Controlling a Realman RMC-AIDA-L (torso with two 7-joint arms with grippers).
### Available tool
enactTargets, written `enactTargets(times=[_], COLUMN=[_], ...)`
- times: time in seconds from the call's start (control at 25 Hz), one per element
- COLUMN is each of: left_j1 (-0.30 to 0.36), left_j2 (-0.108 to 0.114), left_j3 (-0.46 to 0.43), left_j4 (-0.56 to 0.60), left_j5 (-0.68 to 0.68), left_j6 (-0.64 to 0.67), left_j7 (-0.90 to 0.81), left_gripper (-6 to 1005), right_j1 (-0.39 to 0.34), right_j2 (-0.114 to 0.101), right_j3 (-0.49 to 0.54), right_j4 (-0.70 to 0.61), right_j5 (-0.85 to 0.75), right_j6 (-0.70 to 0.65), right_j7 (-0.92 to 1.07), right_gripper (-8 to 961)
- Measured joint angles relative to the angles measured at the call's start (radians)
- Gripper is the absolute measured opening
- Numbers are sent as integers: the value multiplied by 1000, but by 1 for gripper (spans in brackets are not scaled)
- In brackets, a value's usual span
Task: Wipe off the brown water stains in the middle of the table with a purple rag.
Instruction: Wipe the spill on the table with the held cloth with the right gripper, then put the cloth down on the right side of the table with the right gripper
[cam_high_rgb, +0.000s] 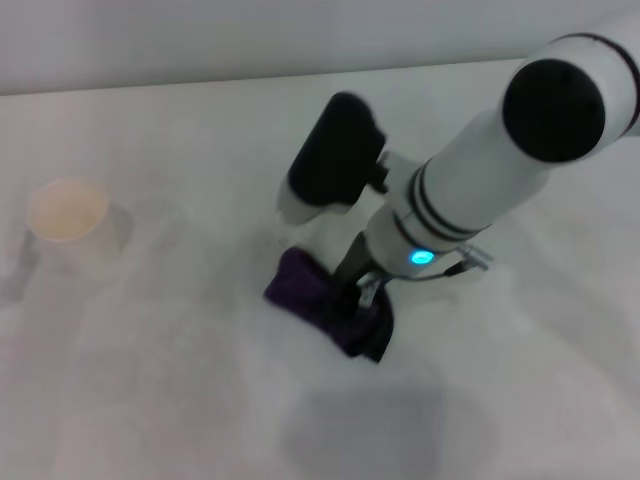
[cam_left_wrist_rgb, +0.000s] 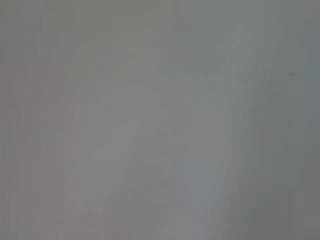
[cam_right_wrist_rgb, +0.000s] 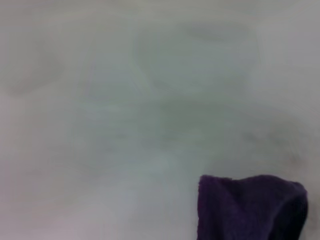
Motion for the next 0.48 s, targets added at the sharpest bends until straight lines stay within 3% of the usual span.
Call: enactTargets(times=[0.2, 0.48], left_j1=[-4, -10], left_j2=[0, 2], left_j3=[0, 0], left_j4=[1, 1], left_j5=[-1, -2], left_j6=[0, 0], left_j7=[1, 3], left_gripper=[893, 892], right_j1=[-15, -111], right_j2=[-3, -12], right_j3=[12, 285], right_j4=[-38, -58], right_j5=[-4, -215], right_j6=[-1, 42], right_j7=[0, 5], right_gripper=[104, 102])
